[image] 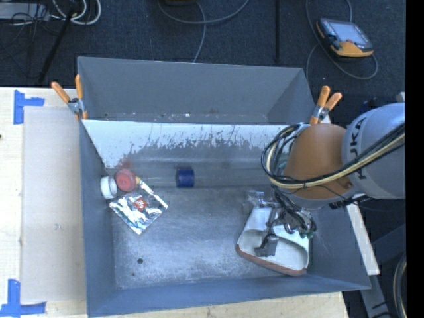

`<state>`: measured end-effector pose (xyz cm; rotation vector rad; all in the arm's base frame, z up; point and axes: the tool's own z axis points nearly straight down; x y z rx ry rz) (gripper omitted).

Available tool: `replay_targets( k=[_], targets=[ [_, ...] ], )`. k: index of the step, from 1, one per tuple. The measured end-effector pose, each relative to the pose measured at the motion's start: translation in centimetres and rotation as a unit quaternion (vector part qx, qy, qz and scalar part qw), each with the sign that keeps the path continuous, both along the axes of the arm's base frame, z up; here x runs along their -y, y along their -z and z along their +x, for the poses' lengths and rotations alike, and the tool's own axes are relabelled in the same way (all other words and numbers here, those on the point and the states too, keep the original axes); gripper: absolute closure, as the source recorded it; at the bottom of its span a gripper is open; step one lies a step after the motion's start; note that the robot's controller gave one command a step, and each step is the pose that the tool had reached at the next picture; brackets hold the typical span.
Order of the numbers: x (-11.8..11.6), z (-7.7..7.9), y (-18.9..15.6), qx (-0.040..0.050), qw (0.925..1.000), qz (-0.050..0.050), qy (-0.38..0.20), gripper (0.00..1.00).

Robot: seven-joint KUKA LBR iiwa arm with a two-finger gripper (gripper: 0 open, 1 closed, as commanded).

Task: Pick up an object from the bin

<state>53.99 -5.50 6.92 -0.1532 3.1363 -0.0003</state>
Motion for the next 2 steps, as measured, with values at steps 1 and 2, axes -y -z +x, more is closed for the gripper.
replay_targets(
  k=[1,2],
  targets=[
    [-0.2,0.0,-0.1,0.0006,1.0000,0.001,-0.001,1.00],
    [0.3,5.1,-18.4,0.0049,1.0000,0.000,-0.001,1.00]
  ],
)
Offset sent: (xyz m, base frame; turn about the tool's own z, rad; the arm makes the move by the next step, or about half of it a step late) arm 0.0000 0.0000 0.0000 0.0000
